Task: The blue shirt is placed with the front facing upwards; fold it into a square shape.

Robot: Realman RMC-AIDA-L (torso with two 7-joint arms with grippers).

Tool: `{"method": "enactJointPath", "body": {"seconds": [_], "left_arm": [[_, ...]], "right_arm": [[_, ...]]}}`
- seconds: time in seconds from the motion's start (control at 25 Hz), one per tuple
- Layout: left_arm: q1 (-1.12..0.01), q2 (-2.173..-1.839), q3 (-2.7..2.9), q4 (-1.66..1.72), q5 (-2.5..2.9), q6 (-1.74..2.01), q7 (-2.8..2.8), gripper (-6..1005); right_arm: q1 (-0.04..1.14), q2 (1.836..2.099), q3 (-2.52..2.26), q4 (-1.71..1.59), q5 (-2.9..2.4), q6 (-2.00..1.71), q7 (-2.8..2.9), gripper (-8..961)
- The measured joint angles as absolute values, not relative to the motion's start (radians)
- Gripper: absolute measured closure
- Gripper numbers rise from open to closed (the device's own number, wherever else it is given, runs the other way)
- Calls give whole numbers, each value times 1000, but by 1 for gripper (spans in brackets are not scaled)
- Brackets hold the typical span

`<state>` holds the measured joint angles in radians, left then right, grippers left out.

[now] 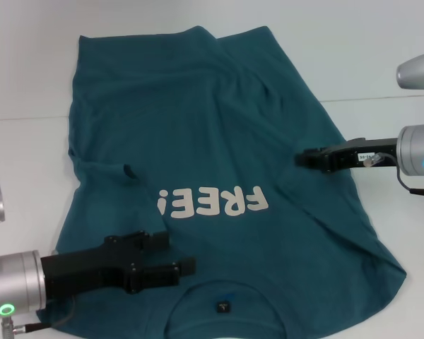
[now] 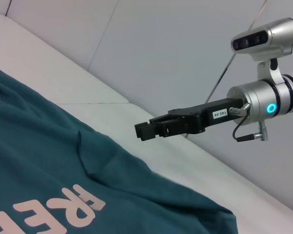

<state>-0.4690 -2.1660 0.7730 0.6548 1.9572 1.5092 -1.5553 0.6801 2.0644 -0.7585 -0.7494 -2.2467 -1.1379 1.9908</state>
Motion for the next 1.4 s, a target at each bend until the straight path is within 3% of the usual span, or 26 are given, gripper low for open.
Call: {"method": "enactJointPath", "body": {"seconds": [0.2, 0.52, 0.72, 0.84, 1.4], "left_arm": [[-468, -2165, 773, 645, 1957, 1503, -1554, 80], [-468, -2164, 774, 644, 1958, 1499, -1554, 80], [-468, -2164, 778, 644, 1958, 1499, -1554, 80], [-469, -2164, 778, 643, 1959, 1499, -1554, 80], [-469, -2164, 779, 643, 1965, 1497, -1547, 80]], "right_arm": [[666, 2064, -750, -750, -2247, -1132, 1998, 701], [623, 2025, -750, -742, -2260, -1138, 2118, 516], [602, 2013, -753, -741, -2267, -1182, 2178, 266], [595, 2011, -753, -739, -2273, -1206, 2204, 187], [574, 2022, -751, -713, -2300, -1209, 2228, 186]]}}
